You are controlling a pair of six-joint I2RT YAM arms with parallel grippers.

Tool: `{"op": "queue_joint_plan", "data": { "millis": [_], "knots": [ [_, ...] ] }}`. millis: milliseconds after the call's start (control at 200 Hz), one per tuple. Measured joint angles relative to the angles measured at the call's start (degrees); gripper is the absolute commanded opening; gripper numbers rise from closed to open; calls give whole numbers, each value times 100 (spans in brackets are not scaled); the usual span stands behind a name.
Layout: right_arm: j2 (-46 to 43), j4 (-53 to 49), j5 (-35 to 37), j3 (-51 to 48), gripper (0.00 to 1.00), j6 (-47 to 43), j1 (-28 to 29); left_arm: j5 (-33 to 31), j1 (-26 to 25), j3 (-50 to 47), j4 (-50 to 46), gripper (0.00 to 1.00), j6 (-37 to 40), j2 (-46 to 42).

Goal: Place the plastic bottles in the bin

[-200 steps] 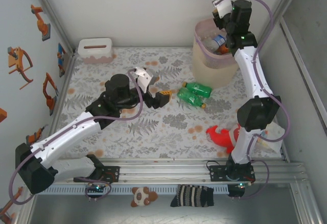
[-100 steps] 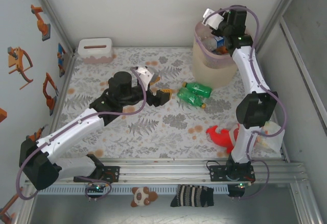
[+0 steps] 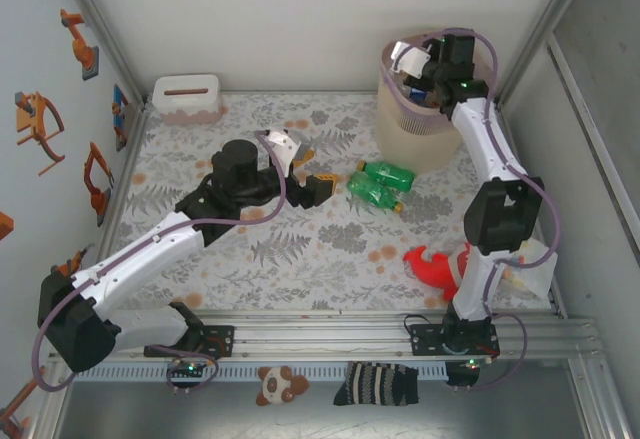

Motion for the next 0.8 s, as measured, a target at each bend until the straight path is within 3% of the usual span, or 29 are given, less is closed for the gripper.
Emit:
{"op": "queue_joint_plan", "data": {
  "millis": [225,456,556,801],
  "knots": [
    [-577,203,-232,-219,66,835,-46,37,15,0,52,88,-37,-9],
    [-815,426,-170,-164,54,2479,-140,37,15,-44,116,88,-39,-20],
    [-621,247,42,195,49,3510,-151,39,15,-55,140,88,-46,-20],
    [549,-564,380,1895,50,5700,-170,61,15,-57,181,88,-125,-17]
  ]
}}
